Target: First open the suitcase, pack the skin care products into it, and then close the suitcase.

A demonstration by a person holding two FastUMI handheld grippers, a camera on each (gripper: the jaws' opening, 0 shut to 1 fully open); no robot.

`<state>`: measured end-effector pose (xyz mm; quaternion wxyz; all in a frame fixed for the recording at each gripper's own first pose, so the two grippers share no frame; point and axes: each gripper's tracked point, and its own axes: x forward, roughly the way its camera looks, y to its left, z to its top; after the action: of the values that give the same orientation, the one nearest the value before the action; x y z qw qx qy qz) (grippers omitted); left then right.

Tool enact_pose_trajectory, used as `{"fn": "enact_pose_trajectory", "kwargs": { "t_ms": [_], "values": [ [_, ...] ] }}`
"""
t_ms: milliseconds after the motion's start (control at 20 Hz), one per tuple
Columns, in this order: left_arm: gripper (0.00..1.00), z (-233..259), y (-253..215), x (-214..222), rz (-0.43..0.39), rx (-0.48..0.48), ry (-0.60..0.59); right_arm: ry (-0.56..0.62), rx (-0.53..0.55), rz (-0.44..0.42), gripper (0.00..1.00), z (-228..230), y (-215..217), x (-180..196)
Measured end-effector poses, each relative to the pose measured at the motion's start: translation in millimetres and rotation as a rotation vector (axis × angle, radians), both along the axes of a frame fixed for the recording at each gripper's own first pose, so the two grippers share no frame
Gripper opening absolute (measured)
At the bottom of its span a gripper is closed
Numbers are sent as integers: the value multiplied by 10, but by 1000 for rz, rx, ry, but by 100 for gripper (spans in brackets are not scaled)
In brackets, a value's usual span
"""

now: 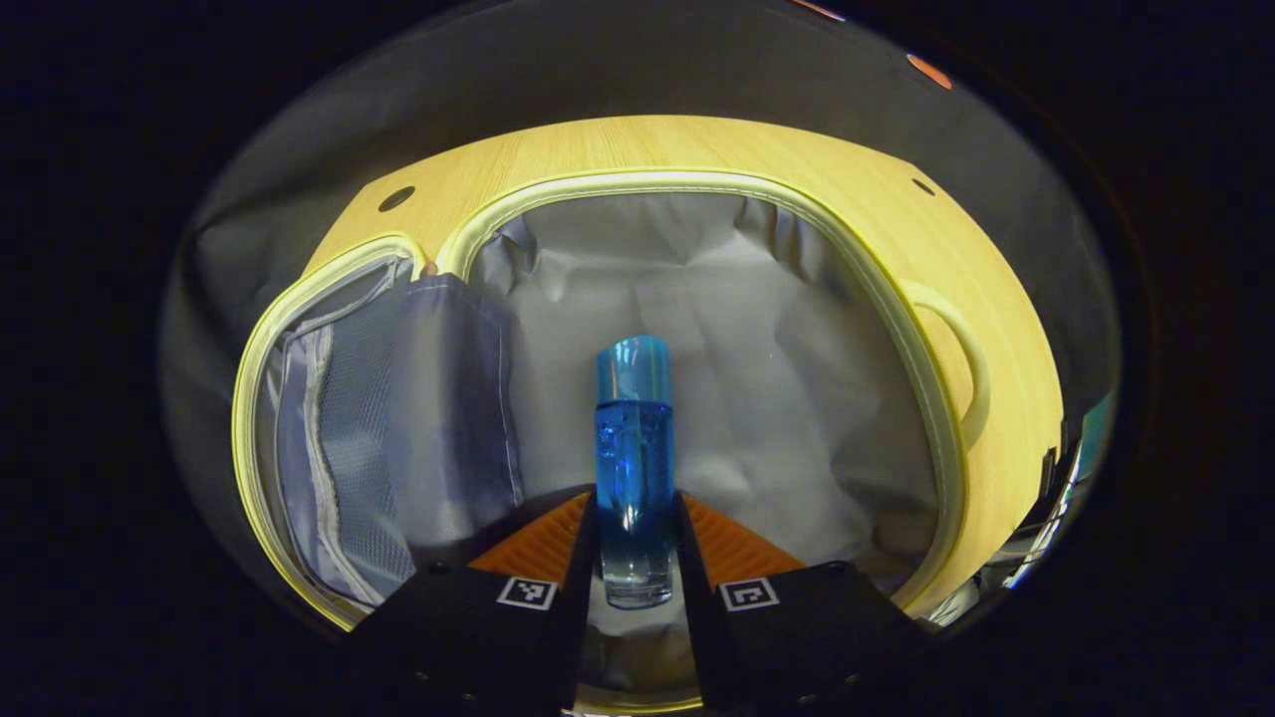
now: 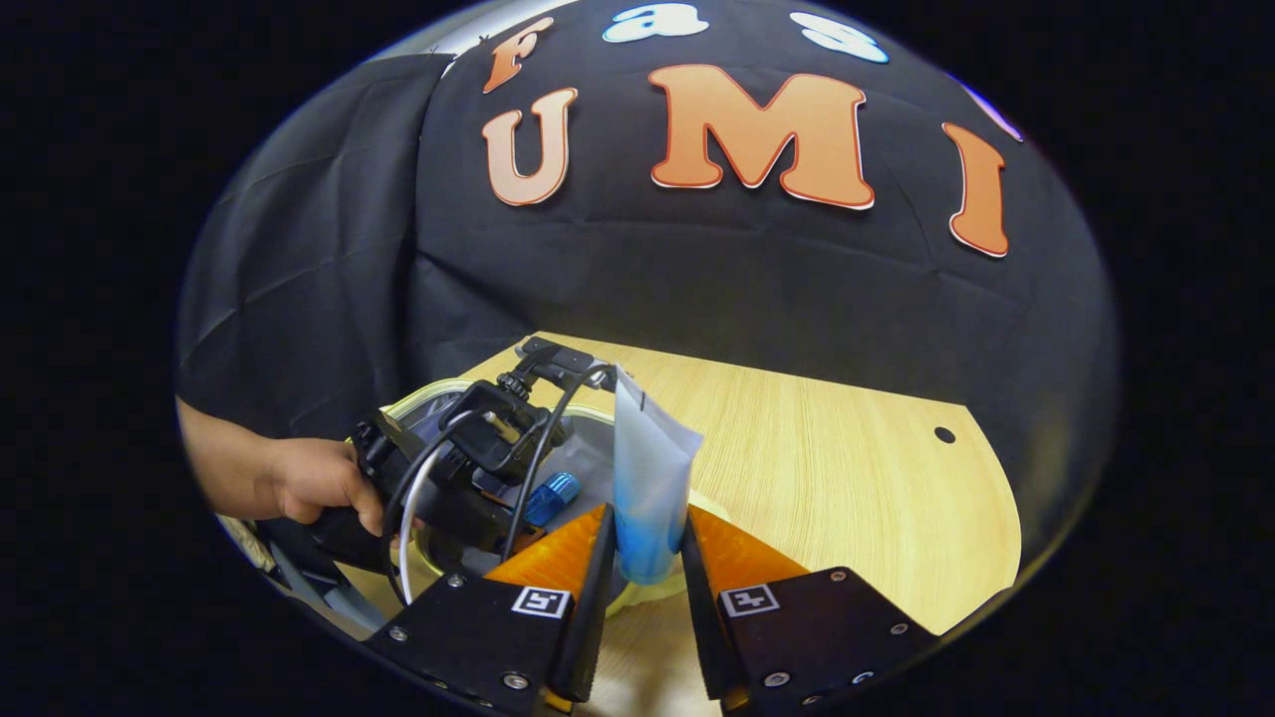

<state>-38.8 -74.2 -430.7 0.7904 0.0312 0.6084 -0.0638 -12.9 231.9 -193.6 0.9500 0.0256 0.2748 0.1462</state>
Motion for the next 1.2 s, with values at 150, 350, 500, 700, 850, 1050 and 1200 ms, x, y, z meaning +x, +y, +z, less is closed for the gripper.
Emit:
{"fn": "enact_pose_trajectory", "kwargs": {
  "t_ms": [150,350,500,700,850,1050,1200],
  "values": [
    [48,120,-3,-20,26,-59,-64,15,7,6,41,-73,-53,-11],
    [58,461,63,-69,80,-121,-174,39,21,42,41,-154,66,31],
    [71,730,258,-75,132,-139,-263,53,36,78,41,-223,233,84],
    [75,1088,716,-49,203,-80,-420,112,79,97,41,-371,456,145],
    [75,1391,1037,-112,252,-56,-492,148,86,105,41,-486,617,202],
    [75,1790,1723,-158,347,45,-624,271,102,98,42,-812,810,136],
    [75,1935,2118,-235,403,76,-652,343,103,86,41,-1031,946,111]
  ]
}}
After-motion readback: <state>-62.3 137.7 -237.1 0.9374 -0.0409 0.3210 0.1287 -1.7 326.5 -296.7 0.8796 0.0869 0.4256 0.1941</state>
